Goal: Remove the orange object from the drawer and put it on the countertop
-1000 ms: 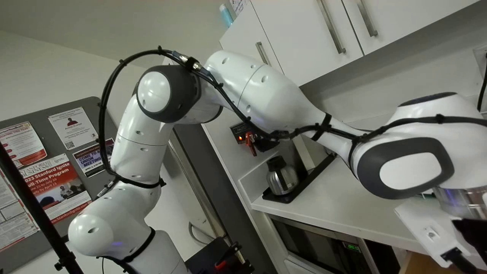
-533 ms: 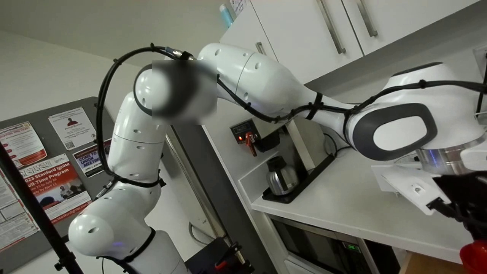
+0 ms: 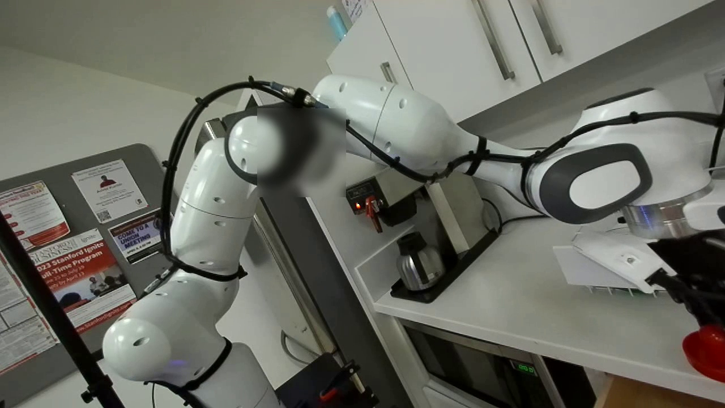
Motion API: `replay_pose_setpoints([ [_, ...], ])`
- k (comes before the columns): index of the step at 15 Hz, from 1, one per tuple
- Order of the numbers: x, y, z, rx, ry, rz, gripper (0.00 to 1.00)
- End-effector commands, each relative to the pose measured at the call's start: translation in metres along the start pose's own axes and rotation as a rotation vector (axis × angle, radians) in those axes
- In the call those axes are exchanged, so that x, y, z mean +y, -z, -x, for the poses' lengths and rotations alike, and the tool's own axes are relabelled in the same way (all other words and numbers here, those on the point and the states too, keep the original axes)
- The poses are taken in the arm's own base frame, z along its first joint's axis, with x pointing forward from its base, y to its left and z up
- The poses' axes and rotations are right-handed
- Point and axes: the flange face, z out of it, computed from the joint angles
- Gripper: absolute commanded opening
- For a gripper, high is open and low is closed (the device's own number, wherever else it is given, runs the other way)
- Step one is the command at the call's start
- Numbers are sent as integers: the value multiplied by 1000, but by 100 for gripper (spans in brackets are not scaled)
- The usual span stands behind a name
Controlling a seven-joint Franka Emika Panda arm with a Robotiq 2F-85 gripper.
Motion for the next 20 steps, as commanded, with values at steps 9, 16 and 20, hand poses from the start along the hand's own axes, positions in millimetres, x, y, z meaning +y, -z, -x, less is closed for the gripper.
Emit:
replay_pose_setpoints([
  [9, -22, -25, -22, 52, -83, -60, 14],
  [16, -34, -23, -29, 54, -131, -54, 72],
  [20, -30, -13, -25, 69, -127, -54, 100],
])
